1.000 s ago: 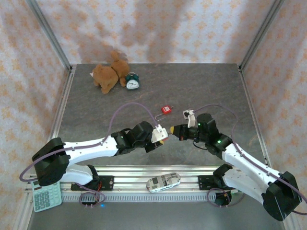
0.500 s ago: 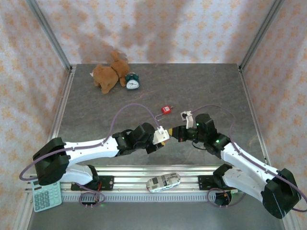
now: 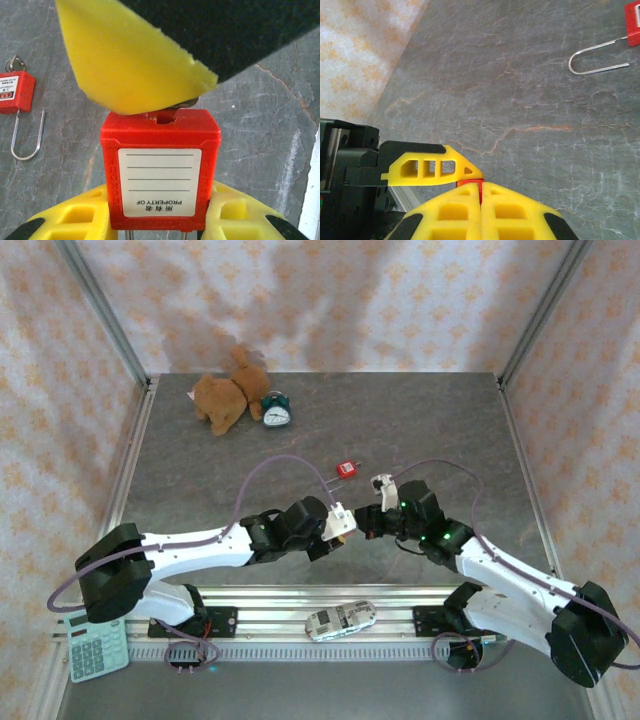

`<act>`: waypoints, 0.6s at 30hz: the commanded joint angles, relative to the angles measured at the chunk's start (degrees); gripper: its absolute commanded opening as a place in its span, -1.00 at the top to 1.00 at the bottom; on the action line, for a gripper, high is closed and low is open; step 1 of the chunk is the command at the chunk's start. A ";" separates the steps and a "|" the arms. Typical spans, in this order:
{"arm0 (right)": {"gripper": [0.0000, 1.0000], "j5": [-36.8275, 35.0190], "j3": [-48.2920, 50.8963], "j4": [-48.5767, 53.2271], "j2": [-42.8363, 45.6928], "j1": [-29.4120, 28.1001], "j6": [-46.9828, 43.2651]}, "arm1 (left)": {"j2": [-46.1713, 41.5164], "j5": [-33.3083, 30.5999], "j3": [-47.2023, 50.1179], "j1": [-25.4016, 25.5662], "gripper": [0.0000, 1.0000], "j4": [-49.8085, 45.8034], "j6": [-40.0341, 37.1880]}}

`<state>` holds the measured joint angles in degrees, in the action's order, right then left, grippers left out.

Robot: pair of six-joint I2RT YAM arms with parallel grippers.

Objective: Unlock with the key

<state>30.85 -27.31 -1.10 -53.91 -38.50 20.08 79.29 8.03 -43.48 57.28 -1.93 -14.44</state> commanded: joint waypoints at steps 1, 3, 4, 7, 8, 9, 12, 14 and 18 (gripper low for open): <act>0.80 -4.10 -1.28 3.52 4.06 -1.31 0.46 | 0.25 -0.02 -4.78 0.54 0.46 9.72 1.21; 0.74 -7.33 -3.07 6.85 6.24 -1.23 0.10 | 0.41 -0.38 -4.30 0.63 0.46 8.34 1.69; 0.67 -9.21 -4.01 8.51 7.07 -1.23 0.21 | 0.29 -0.47 -3.97 0.63 0.47 7.84 2.11; 0.57 -12.49 -6.13 10.84 8.42 -1.14 0.70 | -0.10 -1.31 -2.50 0.65 0.47 7.30 2.92; 0.51 -13.44 -6.87 11.47 8.59 -1.14 1.01 | -0.22 -1.67 -2.09 0.70 0.47 7.07 3.07; 0.45 -14.04 -7.48 11.88 8.56 -1.09 0.95 | -0.20 -1.72 -1.79 0.73 0.47 6.79 3.15; 0.32 -15.60 -9.22 12.51 8.56 -0.98 1.02 | 0.29 -2.27 -1.69 0.79 0.47 5.08 3.23; 0.30 -16.33 -10.33 12.82 8.34 -0.88 0.93 | 0.60 -2.66 -1.55 0.81 0.47 4.63 3.29; 0.26 -19.19 -11.75 14.26 8.38 -0.56 0.81 | 0.87 -3.78 -1.60 0.82 0.47 4.12 3.05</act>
<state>15.99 -36.97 11.14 -46.11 -39.22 20.95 79.66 6.50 -45.17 57.76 2.15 -11.88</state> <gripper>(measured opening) 0.370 0.332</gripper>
